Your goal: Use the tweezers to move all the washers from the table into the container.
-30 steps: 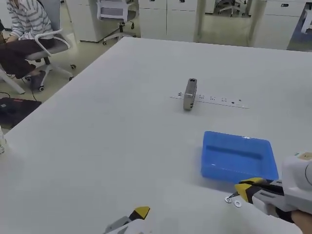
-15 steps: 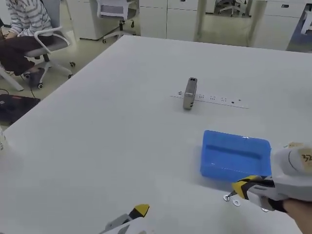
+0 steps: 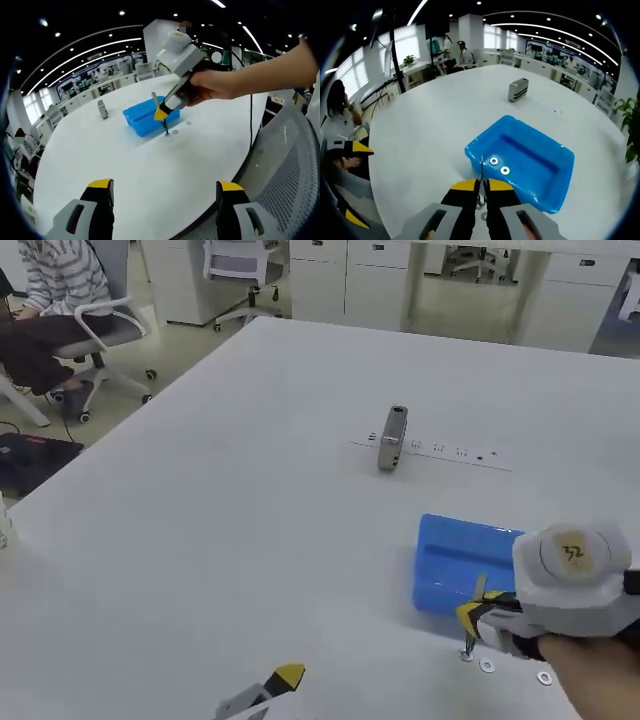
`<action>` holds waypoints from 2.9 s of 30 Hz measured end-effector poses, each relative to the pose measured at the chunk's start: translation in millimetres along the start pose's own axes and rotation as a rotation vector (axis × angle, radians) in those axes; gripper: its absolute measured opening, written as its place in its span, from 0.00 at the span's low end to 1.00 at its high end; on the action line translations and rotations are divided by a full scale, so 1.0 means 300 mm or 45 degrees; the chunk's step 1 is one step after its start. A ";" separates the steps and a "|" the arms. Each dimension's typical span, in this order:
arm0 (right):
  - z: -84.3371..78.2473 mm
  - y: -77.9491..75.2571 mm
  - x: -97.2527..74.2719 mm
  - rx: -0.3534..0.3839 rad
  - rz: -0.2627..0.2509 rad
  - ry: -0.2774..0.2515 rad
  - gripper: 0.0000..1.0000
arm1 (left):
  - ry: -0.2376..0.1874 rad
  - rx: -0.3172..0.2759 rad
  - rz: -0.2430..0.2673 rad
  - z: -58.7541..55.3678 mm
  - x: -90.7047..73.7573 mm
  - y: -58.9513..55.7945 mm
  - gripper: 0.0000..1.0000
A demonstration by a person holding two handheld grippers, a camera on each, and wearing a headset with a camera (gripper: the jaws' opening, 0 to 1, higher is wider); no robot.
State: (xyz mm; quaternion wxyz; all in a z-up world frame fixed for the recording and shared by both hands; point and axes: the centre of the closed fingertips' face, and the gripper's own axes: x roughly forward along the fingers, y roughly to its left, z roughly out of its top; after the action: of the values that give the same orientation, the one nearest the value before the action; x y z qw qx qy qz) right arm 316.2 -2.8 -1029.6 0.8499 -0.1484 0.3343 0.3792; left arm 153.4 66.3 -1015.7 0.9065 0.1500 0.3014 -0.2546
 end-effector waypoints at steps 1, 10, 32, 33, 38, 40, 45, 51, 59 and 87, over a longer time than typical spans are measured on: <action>-0.004 0.006 -0.008 0.002 0.003 -0.033 0.02 | -0.001 0.003 0.003 0.001 -0.001 0.000 0.85; -0.021 0.003 -0.034 -0.012 -0.004 -0.105 0.02 | 0.000 0.020 0.014 0.003 -0.001 0.002 0.85; 0.001 0.025 -0.075 -0.017 0.088 -0.082 0.00 | -0.012 0.018 -0.006 0.006 -0.002 -0.009 0.87; 0.009 0.025 -0.082 -0.020 0.091 -0.087 0.00 | -0.015 0.020 -0.008 0.008 -0.002 -0.010 0.88; 0.064 0.024 -0.112 -0.066 0.088 -0.121 0.00 | -0.026 0.020 0.000 0.013 -0.004 -0.007 0.88; 0.085 0.022 -0.122 -0.094 0.084 -0.131 0.00 | -0.031 0.023 0.011 0.014 -0.005 -0.002 0.87; 0.150 0.010 -0.152 -0.151 0.071 -0.169 0.00 | -0.035 0.026 0.027 0.016 -0.008 0.004 0.87; 0.207 -0.007 -0.171 -0.168 0.058 -0.209 0.00 | -0.046 0.020 0.040 0.020 -0.010 0.010 0.87; 0.270 -0.044 -0.172 -0.148 0.051 -0.264 0.00 | -0.071 0.028 0.077 0.032 -0.019 0.026 0.87; 0.221 -0.187 -0.041 -0.063 0.010 -0.221 0.00 | 0.027 0.053 0.033 -0.009 0.004 0.006 0.87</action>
State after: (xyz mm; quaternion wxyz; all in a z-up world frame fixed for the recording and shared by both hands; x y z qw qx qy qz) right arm 382.2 -13.5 -972.8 0.8702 -0.1347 0.2506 0.4023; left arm 153.8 68.6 -1018.4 0.9032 0.1754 0.3038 -0.2475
